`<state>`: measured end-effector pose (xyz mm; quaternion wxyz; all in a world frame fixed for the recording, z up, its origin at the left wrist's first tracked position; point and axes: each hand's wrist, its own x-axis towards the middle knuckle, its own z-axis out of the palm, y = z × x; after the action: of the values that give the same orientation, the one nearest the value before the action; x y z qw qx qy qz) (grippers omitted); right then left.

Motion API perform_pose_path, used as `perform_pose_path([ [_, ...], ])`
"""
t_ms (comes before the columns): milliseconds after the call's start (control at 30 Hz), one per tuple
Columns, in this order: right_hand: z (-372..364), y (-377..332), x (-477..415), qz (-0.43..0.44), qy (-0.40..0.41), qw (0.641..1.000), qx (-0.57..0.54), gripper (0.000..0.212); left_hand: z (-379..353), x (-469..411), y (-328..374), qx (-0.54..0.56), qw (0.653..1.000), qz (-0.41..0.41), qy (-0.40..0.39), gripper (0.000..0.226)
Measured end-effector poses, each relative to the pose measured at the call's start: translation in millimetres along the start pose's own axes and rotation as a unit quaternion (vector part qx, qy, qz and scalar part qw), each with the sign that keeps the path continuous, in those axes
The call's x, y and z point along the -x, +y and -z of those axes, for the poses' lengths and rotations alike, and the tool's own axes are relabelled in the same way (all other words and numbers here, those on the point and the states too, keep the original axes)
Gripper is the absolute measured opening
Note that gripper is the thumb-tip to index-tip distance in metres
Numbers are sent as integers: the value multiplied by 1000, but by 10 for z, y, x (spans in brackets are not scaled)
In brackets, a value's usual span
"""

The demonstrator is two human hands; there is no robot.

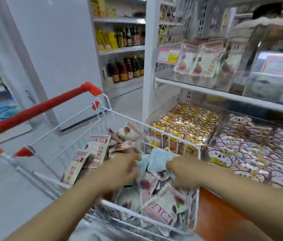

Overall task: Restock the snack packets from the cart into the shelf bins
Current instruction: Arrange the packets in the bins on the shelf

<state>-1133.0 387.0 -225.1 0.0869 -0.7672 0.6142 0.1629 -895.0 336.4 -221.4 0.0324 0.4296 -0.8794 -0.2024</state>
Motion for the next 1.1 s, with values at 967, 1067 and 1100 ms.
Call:
perform_pose_path([
  [967, 745, -10, 340, 183, 302, 858, -374, 32, 208, 31, 383, 453, 888, -65, -40, 28],
  [1067, 736, -68, 300, 151, 347, 841, -387, 30, 258, 71, 466, 438, 898, -29, 21, 25],
  [1100, 714, -67, 267, 126, 341, 836, -410, 28, 259, 81, 485, 404, 912, -5, 74, 22],
])
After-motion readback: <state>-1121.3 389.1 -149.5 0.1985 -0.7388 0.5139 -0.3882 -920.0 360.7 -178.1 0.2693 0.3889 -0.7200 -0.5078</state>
